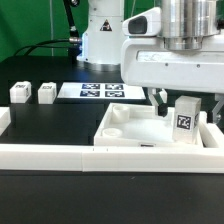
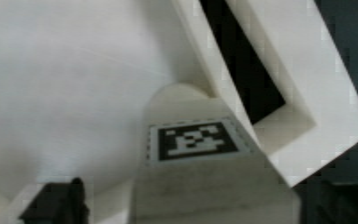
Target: Assemble square table
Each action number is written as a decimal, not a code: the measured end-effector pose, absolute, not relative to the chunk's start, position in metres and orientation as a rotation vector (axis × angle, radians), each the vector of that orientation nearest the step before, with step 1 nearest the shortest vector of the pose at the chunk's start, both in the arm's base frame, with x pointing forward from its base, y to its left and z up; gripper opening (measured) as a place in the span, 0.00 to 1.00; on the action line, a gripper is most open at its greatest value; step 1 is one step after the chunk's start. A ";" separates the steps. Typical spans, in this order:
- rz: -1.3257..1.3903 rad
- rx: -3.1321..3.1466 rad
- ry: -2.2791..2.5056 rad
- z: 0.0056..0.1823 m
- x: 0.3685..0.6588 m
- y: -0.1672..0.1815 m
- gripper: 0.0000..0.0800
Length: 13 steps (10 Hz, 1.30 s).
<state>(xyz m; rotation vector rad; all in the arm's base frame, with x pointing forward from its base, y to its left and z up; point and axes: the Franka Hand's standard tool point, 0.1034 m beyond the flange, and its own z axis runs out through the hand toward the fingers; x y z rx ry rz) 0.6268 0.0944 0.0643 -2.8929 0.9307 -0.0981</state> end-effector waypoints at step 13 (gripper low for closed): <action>-0.112 -3.007 0.420 0.111 0.585 0.109 0.81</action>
Offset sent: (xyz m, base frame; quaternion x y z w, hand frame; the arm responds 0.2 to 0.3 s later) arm 0.0000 0.0000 0.0000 0.0000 0.0000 0.0000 1.0000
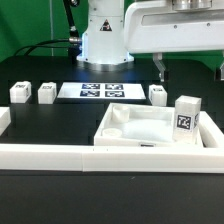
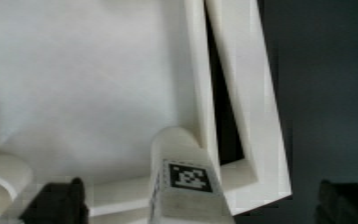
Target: Assemble square table
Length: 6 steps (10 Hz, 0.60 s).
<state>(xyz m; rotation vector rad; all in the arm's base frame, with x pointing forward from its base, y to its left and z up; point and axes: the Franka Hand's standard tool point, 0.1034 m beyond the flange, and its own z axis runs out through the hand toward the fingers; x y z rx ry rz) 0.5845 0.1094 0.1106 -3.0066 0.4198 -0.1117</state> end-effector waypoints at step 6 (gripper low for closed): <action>0.033 -3.108 -0.152 0.076 0.496 0.121 0.81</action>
Offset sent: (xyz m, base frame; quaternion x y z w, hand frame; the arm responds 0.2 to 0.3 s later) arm -0.1000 0.0089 -0.0287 -0.0479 -0.0486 -0.1430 0.9874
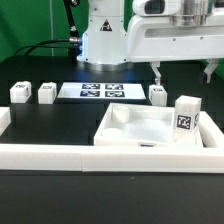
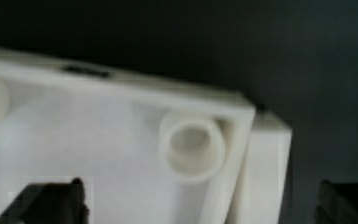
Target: Assemble square table
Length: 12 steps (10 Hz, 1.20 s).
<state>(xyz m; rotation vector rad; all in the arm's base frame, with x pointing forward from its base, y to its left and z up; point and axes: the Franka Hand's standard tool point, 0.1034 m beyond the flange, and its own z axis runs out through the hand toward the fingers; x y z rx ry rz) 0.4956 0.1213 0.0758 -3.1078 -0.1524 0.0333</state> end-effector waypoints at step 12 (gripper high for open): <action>1.107 -2.956 0.029 0.037 0.386 0.107 0.81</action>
Offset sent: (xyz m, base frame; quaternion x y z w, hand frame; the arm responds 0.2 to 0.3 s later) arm 0.0000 0.0000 0.0000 0.0000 -0.0650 0.0000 0.9979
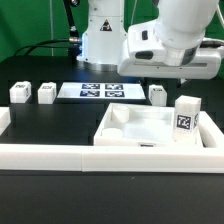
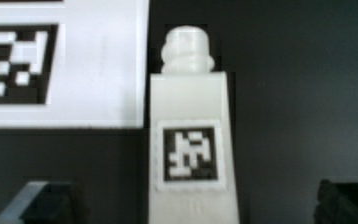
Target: Assemble square table
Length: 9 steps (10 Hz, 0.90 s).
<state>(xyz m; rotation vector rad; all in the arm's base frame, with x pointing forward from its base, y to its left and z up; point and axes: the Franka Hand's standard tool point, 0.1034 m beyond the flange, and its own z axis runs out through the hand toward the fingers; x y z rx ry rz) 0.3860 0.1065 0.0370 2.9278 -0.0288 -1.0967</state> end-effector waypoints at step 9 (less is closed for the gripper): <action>-1.432 2.724 -0.136 0.008 0.371 0.108 0.81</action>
Offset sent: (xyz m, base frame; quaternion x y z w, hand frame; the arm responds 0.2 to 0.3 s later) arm -0.0040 0.0281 -0.0165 0.0044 -0.1451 0.0365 0.9887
